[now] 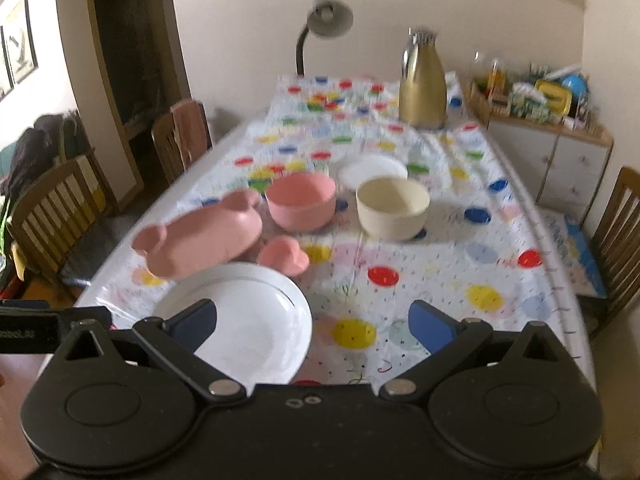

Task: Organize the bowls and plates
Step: 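Move both grippers to the large white plate rim and close on it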

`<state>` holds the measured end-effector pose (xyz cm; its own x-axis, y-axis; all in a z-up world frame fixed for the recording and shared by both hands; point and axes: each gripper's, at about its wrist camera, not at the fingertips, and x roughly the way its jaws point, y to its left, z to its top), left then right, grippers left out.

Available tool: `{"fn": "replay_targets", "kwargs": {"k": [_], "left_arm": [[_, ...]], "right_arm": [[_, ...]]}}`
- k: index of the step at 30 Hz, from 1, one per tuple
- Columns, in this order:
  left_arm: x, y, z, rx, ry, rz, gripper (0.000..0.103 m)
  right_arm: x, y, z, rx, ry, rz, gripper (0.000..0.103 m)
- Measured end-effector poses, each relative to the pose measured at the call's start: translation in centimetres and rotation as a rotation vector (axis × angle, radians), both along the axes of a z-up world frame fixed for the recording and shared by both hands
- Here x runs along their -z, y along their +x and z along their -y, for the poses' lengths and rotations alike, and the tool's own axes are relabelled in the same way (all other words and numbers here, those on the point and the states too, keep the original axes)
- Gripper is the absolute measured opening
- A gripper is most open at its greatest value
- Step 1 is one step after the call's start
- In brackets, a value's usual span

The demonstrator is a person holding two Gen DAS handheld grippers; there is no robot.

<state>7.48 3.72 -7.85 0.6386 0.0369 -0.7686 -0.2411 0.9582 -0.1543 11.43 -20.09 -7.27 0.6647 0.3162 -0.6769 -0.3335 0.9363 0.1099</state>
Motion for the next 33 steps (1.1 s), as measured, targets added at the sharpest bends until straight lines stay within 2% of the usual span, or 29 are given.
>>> {"fn": "replay_targets", "kwargs": {"k": [6, 10, 14, 20, 26, 28, 30, 32, 33], "left_arm": [[3.4, 2.5, -1.6, -0.062, -0.026, -0.059, 0.103], [5.3, 3.8, -2.4, -0.088, -0.046, -0.096, 0.102], [6.8, 4.7, -3.0, -0.105, -0.067, -0.119, 0.101], [8.3, 5.5, -3.9, -0.140, -0.120, -0.150, 0.094], [9.0, 6.0, -4.6, -0.189, -0.194, -0.171, 0.093], [9.2, 6.1, -4.6, -0.199, -0.196, -0.176, 0.093], [9.4, 6.3, -4.8, -0.203, -0.210, -0.183, 0.086], [9.6, 6.4, -5.0, -0.203, -0.228, -0.192, 0.066], [9.7, 6.4, -5.1, -0.209, -0.229, -0.197, 0.064]], "right_arm": [[4.5, 4.2, -0.6, -0.021, -0.015, -0.107, 0.090], [6.6, 6.2, -1.1, -0.028, -0.003, -0.180, 0.084], [8.3, 7.6, -1.3, -0.036, 0.000, -0.250, 0.074], [9.7, 9.2, -1.5, -0.043, 0.054, -0.355, 0.060], [10.3, 9.5, -1.9, -0.076, 0.064, -0.393, 0.053], [10.4, 9.8, -1.9, -0.081, 0.065, -0.408, 0.053], [10.6, 10.0, -1.9, -0.077, 0.073, -0.429, 0.050], [10.9, 10.2, -1.9, -0.072, 0.081, -0.449, 0.039], [11.0, 10.2, -1.8, -0.066, 0.086, -0.457, 0.036]]}}
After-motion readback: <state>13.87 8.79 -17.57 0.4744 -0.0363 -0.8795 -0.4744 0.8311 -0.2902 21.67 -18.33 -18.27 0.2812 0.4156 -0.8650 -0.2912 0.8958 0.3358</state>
